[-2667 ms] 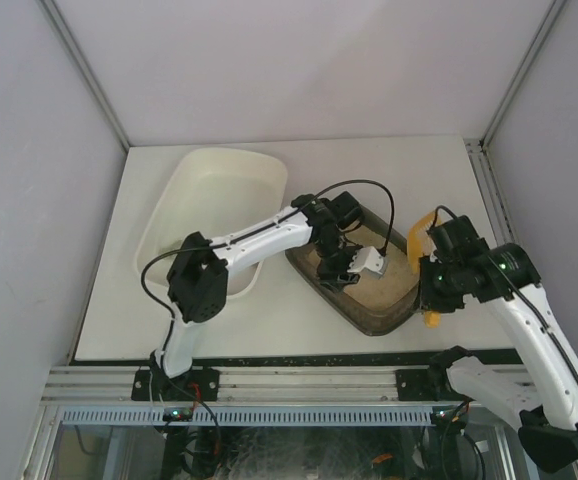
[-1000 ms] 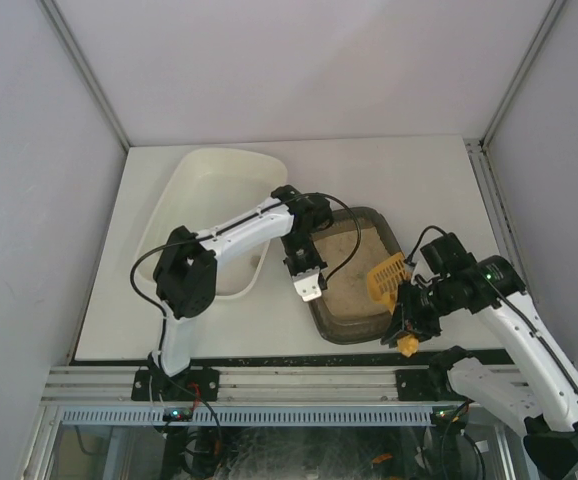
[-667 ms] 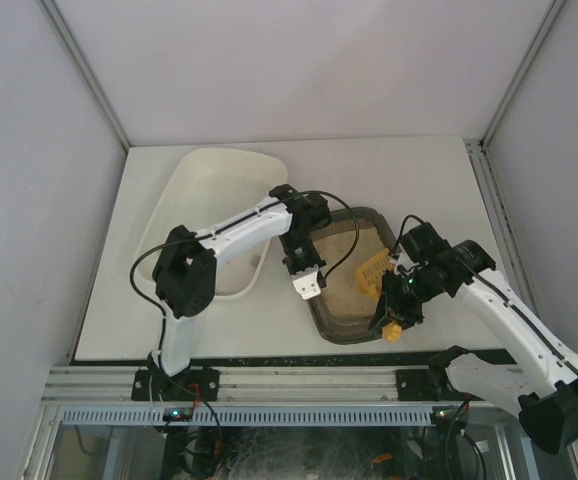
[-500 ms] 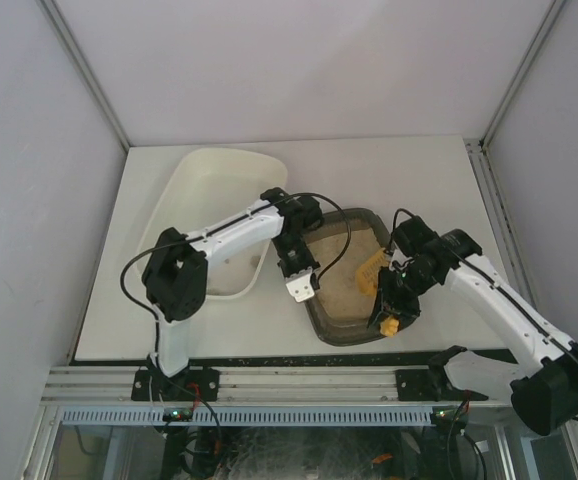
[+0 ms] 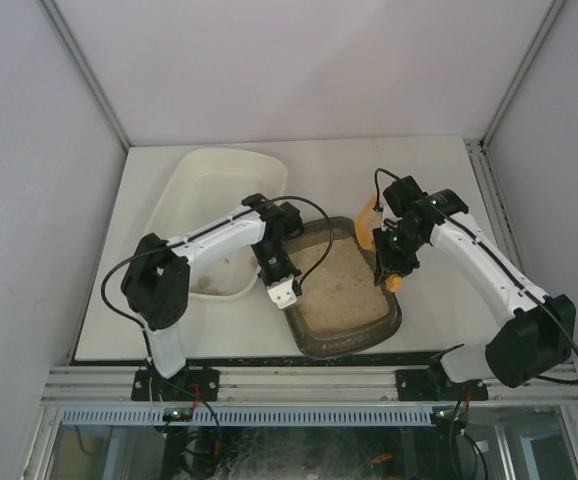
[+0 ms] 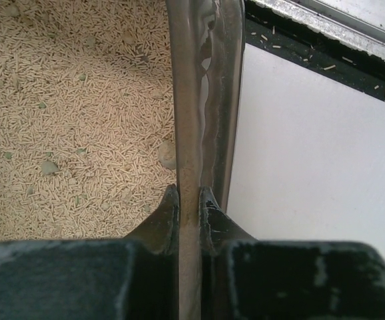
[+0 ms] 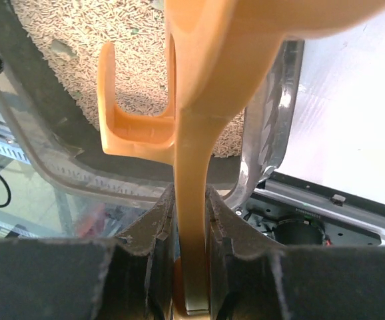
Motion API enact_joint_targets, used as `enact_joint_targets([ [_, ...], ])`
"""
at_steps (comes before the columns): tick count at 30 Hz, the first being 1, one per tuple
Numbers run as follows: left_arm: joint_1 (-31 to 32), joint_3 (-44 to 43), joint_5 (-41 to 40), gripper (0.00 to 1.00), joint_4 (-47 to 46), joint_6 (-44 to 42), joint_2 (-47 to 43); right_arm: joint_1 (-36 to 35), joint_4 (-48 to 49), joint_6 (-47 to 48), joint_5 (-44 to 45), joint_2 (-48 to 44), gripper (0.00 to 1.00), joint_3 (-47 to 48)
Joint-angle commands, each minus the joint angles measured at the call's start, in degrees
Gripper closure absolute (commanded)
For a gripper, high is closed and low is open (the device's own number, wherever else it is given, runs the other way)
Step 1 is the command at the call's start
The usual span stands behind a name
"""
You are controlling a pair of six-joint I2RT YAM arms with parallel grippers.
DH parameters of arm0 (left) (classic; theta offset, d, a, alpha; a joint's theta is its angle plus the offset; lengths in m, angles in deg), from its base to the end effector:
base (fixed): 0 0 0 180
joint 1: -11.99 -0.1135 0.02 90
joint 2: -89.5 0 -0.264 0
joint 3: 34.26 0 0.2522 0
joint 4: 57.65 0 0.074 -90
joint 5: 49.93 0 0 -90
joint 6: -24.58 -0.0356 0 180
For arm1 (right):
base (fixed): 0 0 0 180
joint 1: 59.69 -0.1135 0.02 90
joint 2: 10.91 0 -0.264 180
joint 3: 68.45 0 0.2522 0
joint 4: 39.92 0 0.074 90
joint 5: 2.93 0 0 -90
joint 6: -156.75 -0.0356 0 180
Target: Clean the litter box
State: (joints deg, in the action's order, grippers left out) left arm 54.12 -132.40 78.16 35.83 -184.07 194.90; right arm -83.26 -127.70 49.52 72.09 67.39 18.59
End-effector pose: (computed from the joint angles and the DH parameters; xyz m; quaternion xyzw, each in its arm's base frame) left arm 0.2235 -0.2318 0.2359 0.9228 0.1872 -0.3099 0.1317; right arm 0.2129 0.1029 0.3039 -0.0670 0.9847 0.1546 0.0435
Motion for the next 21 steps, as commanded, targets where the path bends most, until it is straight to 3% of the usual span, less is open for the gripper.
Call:
enact_joint_targets([
  [1, -1.75, 0.26, 9.60, 0.86, -4.51, -35.72, -4.39, -1.99, 1.90, 3.22, 1.57, -0.59, 1.00, -0.16],
  [11, -2.31, 3.25, 12.97, 0.77, -22.72, -34.96, -0.11, -5.88, -4.27, 6.95, -6.29, -5.90, 1.00, -1.70],
  [13, -2.23, 3.94, 13.63, 0.63, -28.91, -31.57, 0.79, -6.39, -4.99, 7.31, -4.86, -6.59, 1.00, -1.82],
  [14, -2.23, 4.06, 13.65, 0.21, -31.79, -30.05, 1.18, -6.44, -5.18, 7.57, -4.60, -6.66, 1.00, -1.71],
  [15, -2.23, 3.93, 13.47, 0.02, -33.72, -28.82, 1.49, -6.55, -5.36, 7.64, -3.37, -6.53, 1.00, -1.40],
  [21, -2.14, 6.42, 12.77, 0.00, -41.59, -17.80, -4.00, -7.36, -3.95, 5.70, 4.51, -5.11, 1.00, 0.77],
])
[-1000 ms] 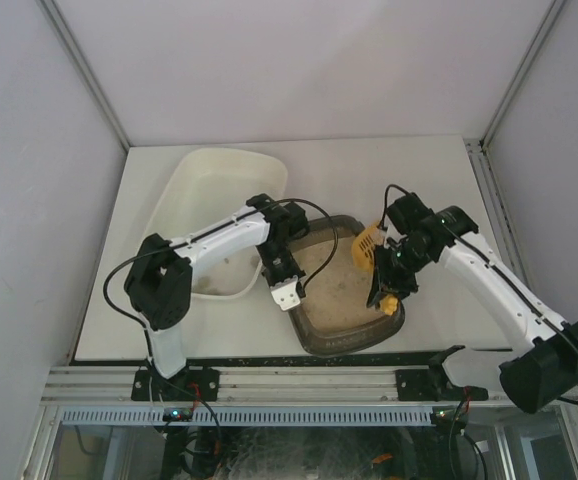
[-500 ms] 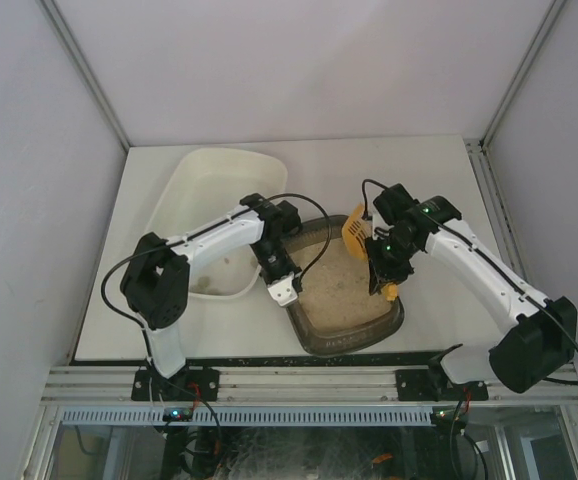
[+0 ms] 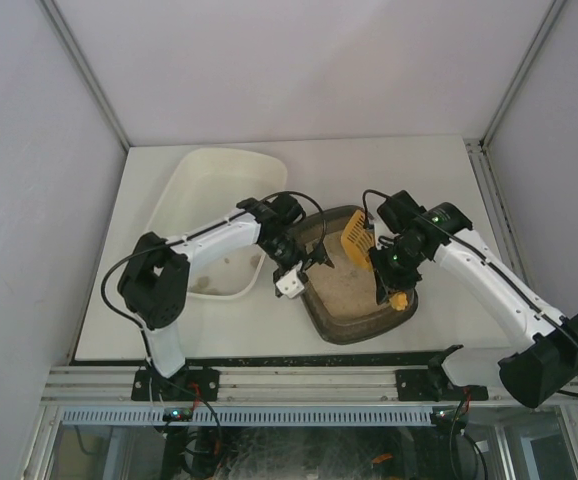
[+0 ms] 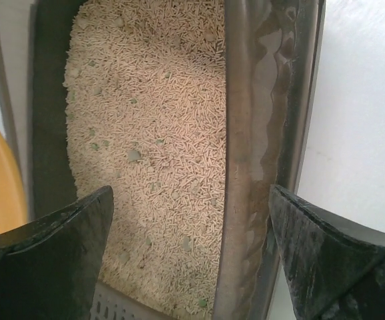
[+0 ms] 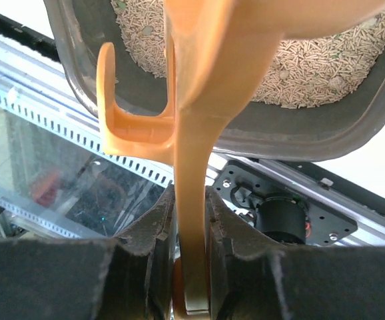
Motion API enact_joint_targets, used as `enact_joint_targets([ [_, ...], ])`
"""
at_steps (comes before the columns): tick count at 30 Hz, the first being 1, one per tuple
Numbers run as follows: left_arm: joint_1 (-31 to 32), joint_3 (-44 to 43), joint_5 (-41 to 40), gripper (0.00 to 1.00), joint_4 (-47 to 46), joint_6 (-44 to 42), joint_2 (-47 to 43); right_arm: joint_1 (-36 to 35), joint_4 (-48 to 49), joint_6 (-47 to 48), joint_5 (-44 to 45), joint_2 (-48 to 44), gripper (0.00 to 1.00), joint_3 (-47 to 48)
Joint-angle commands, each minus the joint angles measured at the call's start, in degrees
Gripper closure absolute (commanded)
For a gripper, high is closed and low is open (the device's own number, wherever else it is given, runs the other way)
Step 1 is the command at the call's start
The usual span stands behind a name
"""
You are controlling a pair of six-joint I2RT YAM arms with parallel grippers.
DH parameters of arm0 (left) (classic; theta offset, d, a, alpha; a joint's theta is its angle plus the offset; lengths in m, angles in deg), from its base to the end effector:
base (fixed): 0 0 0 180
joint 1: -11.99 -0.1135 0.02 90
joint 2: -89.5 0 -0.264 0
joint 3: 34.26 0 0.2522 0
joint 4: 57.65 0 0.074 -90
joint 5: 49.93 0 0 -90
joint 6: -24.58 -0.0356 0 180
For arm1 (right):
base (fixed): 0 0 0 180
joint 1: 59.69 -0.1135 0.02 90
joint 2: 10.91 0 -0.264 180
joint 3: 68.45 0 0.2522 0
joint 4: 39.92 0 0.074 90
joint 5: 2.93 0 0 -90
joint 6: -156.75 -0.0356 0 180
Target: Clean the litter box
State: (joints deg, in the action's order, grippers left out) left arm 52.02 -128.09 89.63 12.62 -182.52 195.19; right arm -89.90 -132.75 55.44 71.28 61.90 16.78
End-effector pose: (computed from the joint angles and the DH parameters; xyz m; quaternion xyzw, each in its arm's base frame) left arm 0.2517 -0.2468 0.2197 0.8935 0.1514 -0.2883 0.3092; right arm 0.1734 0.1122 0.3132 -0.1734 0.9718 0.1573 0.0289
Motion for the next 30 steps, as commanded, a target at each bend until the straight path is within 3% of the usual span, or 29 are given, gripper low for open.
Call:
enact_joint_targets([
  [1, 0.04, 3.57, 1.06, 0.00, -21.91, -15.62, -6.27, -0.72, 1.59, -0.61, 6.52, 0.52, 1.00, 3.01],
  [5, 0.54, 7.50, -5.63, 0.00, -35.81, 13.69, -14.22, -1.42, 5.39, -0.71, 12.53, -0.83, 1.00, 4.39],
  [7, 0.66, 8.89, -12.90, 0.00, -41.11, 25.43, -17.73, -1.13, 8.78, -0.62, 15.34, -2.69, 1.00, 3.48],
  [9, 0.67, 9.88, -23.04, 0.00, -45.52, 36.32, -20.36, 0.68, 13.20, -0.70, 11.39, -4.18, 1.00, 0.10],
  [12, -0.75, 6.73, -37.40, 0.00, -42.38, 47.10, -21.55, 1.96, 17.56, -2.76, 5.97, -3.74, 1.00, -6.20],
  [19, -11.78, -6.62, -54.78, 0.00, -30.67, 87.34, -19.16, 1.25, 26.69, -3.23, 0.03, -3.28, 1.00, -15.18],
  [21, -14.79, -10.12, -53.16, 0.00, -25.50, 92.27, -18.31, 1.23, 27.04, -3.04, -0.31, -3.04, 1.00, -15.26],
  [25, -17.93, -9.75, -49.65, 0.00, -25.42, 108.07, -20.32, -0.76, 25.06, 0.58, 4.94, -0.77, 1.00, -10.78],
  [30, -18.70, -7.77, -46.11, 0.00, -26.16, 121.46, -20.49, -5.86, 17.15, 5.29, 25.51, 4.82, 1.00, 3.36],
])
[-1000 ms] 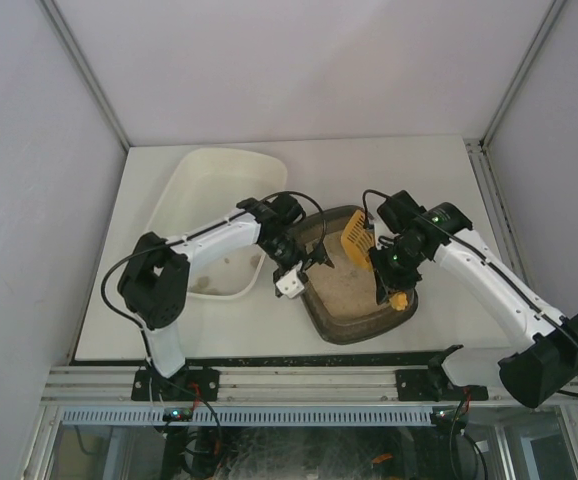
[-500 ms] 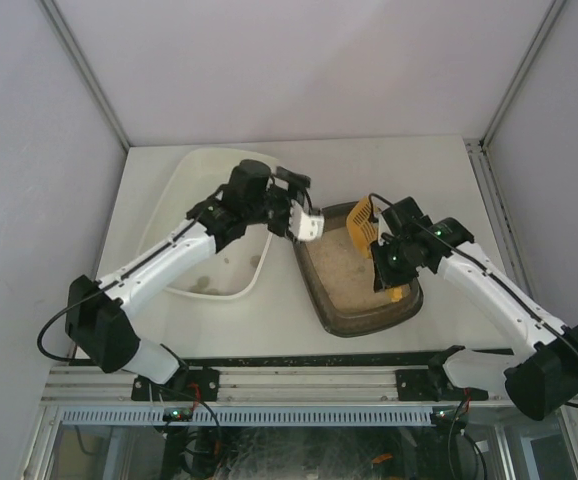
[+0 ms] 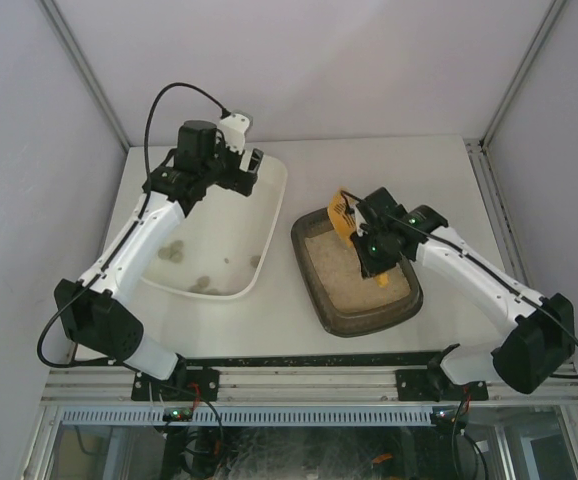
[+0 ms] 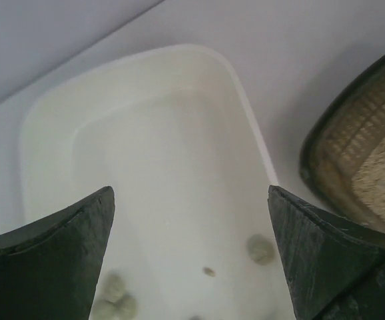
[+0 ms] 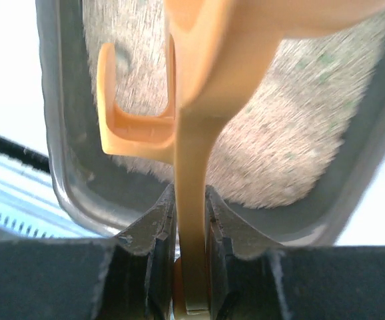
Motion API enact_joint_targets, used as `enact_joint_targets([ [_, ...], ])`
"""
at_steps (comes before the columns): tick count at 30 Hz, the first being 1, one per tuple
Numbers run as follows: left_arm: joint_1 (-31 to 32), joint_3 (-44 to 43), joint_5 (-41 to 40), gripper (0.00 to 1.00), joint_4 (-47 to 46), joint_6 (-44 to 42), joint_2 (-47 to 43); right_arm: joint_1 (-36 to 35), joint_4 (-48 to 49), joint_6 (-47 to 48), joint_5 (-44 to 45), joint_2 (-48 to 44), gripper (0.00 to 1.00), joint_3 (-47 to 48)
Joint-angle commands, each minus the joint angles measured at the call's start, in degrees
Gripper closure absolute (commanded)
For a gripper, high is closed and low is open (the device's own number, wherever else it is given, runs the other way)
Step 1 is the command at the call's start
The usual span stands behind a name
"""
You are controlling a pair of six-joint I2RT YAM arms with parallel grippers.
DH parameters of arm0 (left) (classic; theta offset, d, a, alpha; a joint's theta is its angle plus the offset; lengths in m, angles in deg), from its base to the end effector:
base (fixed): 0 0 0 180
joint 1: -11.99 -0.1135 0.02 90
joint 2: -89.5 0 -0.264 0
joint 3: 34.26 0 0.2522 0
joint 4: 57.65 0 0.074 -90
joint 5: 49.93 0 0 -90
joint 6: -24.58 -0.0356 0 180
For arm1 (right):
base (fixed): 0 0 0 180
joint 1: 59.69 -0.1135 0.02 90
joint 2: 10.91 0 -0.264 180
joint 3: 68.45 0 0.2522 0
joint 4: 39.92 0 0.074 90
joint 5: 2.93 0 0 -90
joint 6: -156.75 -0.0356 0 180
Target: Clean the litter box
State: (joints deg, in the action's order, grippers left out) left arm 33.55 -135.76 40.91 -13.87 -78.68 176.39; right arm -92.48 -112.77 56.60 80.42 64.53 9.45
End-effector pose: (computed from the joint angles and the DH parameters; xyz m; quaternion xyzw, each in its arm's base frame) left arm 0.3211 -0.1274 0.3873 0.2616 0.8217 -0.0429 0.5045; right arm 0.2015 0.1347 0.2768 -0.2028 0.9627 0.1154 0.1373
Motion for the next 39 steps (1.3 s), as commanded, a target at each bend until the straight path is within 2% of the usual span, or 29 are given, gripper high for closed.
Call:
enact_joint_targets([
  [1, -0.21, -0.13, 1.56, 0.00, 0.22, 20.10, -1.29, -3.73, -6.48, 3.86, 19.86, 3.47, 1.00, 13.85],
  [3, -0.22, 0.19, -0.53, 0.00, -0.46, 23.57, -0.91, -4.00, -12.61, 2.54, 21.07, 4.07, 1.00, 19.56],
  [7, -0.24, 1.36, -4.34, 0.00, -2.57, 28.09, -1.12, -3.38, -24.62, -3.89, 7.26, 5.91, 1.00, 29.26],
  [9, -0.28, 0.75, -7.64, 0.00, -1.82, 33.48, -0.12, -3.21, -30.46, -8.92, 0.59, 8.34, 1.00, 31.20],
  [11, -0.29, 0.00, -5.71, 0.00, -0.38, 37.35, 1.38, -3.68, -32.52, -12.23, -7.87, 8.79, 1.00, 28.88],
  [16, -0.31, 4.42, 0.84, 0.00, -3.69, 50.63, 2.07, -2.84, -32.59, -17.65, -9.92, 4.11, 1.00, 22.17],
  [19, -0.31, 9.17, 2.71, 0.00, -9.37, 57.04, 0.85, -2.31, -32.54, -20.34, -16.43, 2.74, 1.00, 15.10],
  [22, -0.19, 13.06, 2.06, 0.00, -13.62, 59.20, -0.09, -4.76, -32.49, -20.44, -14.74, 1.99, 1.00, 11.83],
  [24, -0.12, 13.84, 2.14, 0.00, -13.81, 59.98, 0.34, -5.88, -32.46, -19.51, -11.94, 1.93, 1.00, 10.90],
  [27, -0.12, 14.09, 2.78, 0.00, -12.90, 62.47, 1.45, -6.45, -32.34, -17.85, -12.40, 3.87, 1.00, 8.06],
  [31, 0.09, 14.73, 3.51, 0.00, -13.11, 65.49, 2.41, -7.67, -31.63, -13.89, -10.87, 8.29, 1.00, 8.57],
  [39, 1.44, 14.98, 0.15, 0.00, -13.73, 64.53, 2.09, -6.75, -29.45, -11.87, -13.37, 15.90, 1.00, 10.89],
])
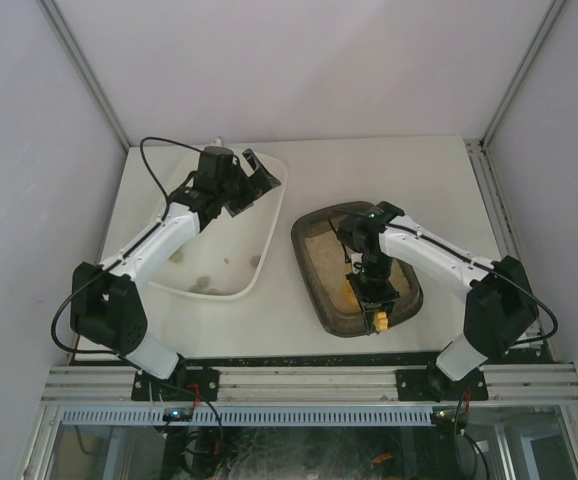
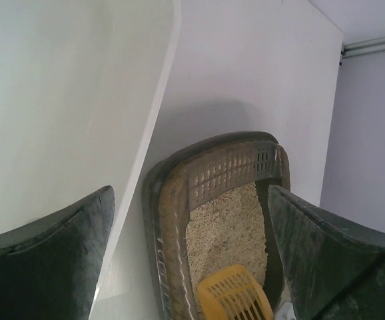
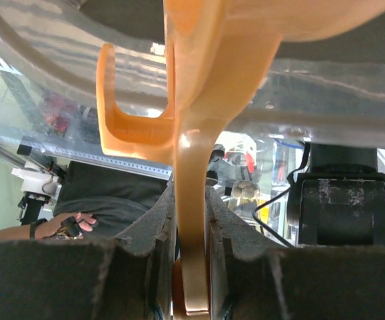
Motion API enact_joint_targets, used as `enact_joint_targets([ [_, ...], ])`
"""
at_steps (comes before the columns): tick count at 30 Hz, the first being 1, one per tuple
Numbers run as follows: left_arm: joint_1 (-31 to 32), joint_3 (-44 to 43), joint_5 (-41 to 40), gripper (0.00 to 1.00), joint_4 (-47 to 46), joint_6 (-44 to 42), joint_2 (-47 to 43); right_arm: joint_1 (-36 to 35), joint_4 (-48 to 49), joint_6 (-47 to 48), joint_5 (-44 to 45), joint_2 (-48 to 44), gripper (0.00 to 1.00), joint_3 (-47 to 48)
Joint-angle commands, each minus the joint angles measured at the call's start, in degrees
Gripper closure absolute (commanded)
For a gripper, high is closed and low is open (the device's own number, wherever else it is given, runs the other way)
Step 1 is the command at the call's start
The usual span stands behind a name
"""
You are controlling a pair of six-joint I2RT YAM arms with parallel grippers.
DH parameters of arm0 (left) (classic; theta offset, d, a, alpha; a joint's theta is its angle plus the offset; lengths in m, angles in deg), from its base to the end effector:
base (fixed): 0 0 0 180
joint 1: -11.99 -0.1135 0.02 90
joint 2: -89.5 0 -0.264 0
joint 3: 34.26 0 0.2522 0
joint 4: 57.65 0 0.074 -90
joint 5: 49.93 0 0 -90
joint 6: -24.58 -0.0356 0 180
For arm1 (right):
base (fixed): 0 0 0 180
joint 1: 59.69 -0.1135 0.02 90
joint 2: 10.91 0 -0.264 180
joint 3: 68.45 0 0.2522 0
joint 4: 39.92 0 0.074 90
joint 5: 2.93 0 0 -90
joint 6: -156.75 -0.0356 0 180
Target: Clean the litter box
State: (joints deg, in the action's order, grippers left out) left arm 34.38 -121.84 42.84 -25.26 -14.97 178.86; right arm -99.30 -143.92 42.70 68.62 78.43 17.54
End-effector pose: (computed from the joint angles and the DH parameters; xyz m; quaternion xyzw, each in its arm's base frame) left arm 0.3320 -0.1386 0.3081 -0.2032 0.8598 -0.2951 0.3639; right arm 0.1751 0.1595 0.2599 0.1081 -0.9701 -0.0561 0.2101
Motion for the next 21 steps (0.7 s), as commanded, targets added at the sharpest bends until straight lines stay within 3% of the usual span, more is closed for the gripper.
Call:
enact_joint_targets([
  [1, 0.66, 1.09, -1.86, 0.00, -2.29, 0.94, -0.39, 0.02, 1.99, 2.12, -2.18, 2.90, 1.00, 3.28],
  [12, 1.05, 3.49, -3.22, 0.00, -4.33, -0.73, -2.10, -0.28, 6.99, 2.04, -6.56, 8.31, 1.00, 5.74],
  [21, 0.93, 2.86, -4.33, 0.00, -4.20, -2.89, -1.43, 1.12, 10.60, 2.47, -17.00, 8.66, 1.00, 4.47],
])
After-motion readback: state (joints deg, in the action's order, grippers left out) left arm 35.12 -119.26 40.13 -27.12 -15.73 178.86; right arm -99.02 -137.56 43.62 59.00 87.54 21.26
